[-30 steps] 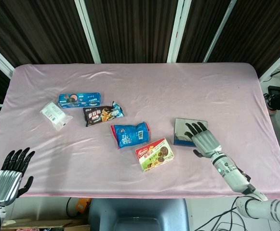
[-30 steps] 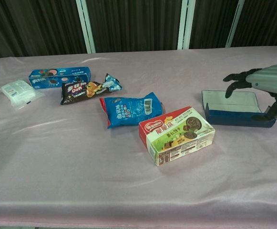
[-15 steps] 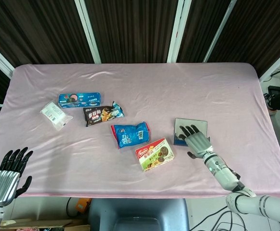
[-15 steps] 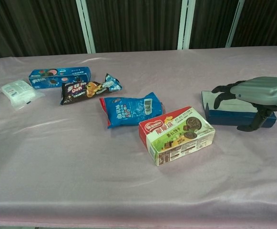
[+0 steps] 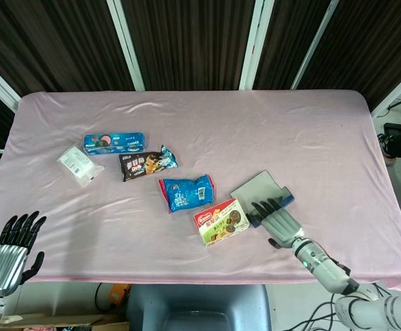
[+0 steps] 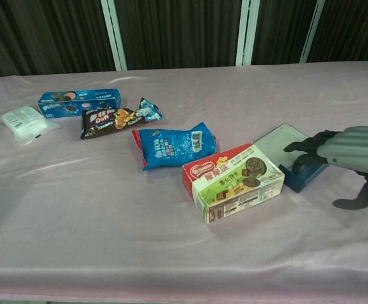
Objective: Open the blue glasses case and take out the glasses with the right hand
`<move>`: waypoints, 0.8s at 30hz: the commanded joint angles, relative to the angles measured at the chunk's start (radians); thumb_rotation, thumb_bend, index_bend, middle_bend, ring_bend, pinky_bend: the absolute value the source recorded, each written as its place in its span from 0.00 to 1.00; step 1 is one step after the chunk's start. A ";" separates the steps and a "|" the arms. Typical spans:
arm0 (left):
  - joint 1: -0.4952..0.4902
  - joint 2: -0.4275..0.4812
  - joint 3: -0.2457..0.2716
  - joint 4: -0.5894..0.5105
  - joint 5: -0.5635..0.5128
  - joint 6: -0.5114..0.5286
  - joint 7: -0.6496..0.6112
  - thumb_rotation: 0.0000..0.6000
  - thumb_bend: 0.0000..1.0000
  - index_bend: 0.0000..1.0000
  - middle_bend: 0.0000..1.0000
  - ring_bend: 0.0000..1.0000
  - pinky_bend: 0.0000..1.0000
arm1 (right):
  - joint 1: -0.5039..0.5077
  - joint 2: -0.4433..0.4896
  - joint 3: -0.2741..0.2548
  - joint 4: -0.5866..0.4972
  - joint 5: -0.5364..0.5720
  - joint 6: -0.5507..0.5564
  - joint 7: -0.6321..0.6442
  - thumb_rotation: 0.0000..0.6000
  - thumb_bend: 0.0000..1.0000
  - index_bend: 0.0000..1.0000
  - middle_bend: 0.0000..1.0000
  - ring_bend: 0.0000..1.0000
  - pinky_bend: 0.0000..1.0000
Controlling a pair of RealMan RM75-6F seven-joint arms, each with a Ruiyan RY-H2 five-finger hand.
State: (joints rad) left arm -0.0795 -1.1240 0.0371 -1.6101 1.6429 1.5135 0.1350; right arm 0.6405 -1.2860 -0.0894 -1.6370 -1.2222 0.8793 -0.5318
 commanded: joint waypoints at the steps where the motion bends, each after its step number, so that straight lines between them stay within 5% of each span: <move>1: 0.000 0.001 0.001 -0.001 0.002 0.001 -0.001 1.00 0.50 0.00 0.00 0.00 0.00 | -0.040 0.039 -0.051 -0.019 -0.058 0.030 0.006 1.00 0.45 0.37 0.00 0.00 0.00; 12: 0.002 0.001 0.005 -0.001 0.012 0.004 -0.008 1.00 0.52 0.00 0.00 0.00 0.00 | -0.143 0.102 -0.161 0.049 -0.311 0.141 0.182 1.00 0.44 0.38 0.00 0.00 0.00; 24: -0.001 -0.002 0.003 -0.001 0.008 -0.003 -0.004 1.00 0.52 0.00 0.00 0.00 0.00 | -0.213 0.121 -0.156 0.186 -0.359 0.206 0.322 1.00 0.45 0.40 0.00 0.00 0.00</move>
State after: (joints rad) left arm -0.0798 -1.1253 0.0406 -1.6108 1.6514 1.5106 0.1303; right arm 0.4384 -1.1678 -0.2496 -1.4711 -1.5783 1.0787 -0.2254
